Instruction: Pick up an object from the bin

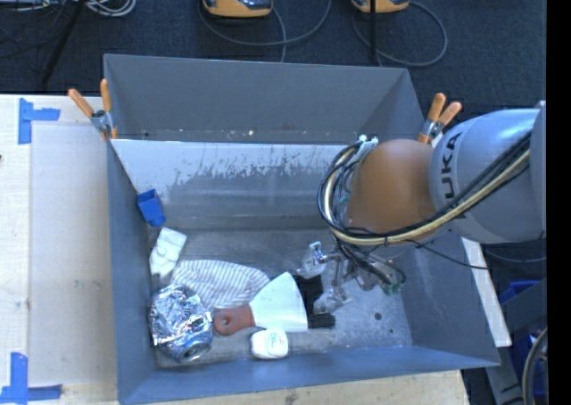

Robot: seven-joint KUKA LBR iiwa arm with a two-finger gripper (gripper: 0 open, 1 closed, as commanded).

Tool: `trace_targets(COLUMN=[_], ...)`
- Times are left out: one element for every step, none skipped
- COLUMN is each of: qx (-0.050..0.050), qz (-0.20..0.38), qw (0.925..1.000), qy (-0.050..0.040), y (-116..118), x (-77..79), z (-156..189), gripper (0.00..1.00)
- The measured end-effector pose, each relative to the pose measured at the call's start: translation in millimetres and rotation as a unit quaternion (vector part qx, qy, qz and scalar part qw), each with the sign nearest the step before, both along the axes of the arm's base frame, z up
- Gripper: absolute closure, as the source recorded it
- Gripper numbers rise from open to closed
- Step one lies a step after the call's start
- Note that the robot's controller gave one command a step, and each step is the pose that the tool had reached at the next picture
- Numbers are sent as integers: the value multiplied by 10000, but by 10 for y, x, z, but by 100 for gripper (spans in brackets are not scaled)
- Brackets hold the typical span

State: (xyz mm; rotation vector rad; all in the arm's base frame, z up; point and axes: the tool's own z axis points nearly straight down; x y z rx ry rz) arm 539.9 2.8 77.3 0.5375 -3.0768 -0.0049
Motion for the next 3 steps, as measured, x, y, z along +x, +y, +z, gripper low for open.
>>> trace_targets(qx=[0, 6, 23], qz=[-1, 429, 1742], qw=[10000, 9991, 9847], qy=[0, -62, -93], y=[0, 20, -147], x=[0, 189, 224], z=[0, 215, 1625], gripper=[100, 100, 100])
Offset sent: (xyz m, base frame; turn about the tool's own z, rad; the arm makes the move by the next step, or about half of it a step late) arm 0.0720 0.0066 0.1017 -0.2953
